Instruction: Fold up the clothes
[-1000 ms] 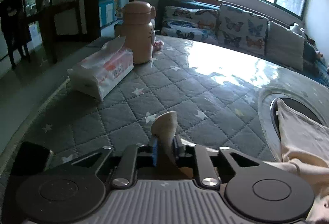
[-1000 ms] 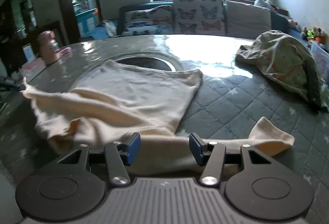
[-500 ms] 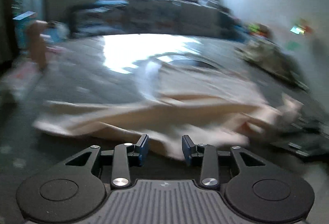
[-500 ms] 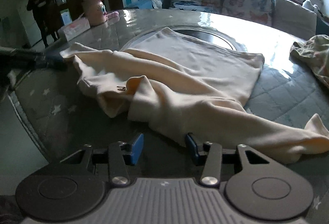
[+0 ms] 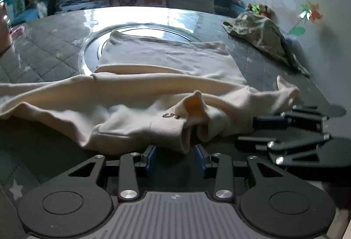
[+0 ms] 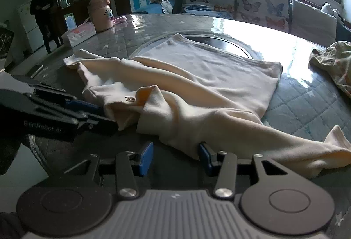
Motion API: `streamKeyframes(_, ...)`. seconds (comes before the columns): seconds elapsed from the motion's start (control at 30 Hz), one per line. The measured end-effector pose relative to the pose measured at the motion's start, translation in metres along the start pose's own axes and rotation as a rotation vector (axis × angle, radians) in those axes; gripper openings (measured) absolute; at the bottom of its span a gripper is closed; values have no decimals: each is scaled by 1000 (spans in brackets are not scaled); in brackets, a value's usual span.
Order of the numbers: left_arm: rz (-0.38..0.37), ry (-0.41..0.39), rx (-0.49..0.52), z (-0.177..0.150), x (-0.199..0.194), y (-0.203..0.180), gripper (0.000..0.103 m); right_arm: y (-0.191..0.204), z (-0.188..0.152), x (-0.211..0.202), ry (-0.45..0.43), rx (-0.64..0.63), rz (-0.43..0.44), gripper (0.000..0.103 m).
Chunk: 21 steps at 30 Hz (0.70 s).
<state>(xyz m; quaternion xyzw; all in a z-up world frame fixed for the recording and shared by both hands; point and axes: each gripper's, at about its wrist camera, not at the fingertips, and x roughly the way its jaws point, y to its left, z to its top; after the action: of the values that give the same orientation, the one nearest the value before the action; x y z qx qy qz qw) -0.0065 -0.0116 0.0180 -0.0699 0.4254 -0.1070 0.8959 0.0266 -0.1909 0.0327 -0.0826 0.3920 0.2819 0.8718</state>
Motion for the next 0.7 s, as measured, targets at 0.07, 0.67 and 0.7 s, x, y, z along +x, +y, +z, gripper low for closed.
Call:
streamKeyframes(0.07,2,-8,-32,2,1,1,40,0,-1,0,-1,-1,1,47)
streamKeyframes(0.67,-178,91,-303,22,-21,42,6,12,-1,-17,-46,-94,6,47)
streamKeyframes(0.7,-210,99,-331,25,-25,49,6,14,-2,-18,-49,-110,9,47)
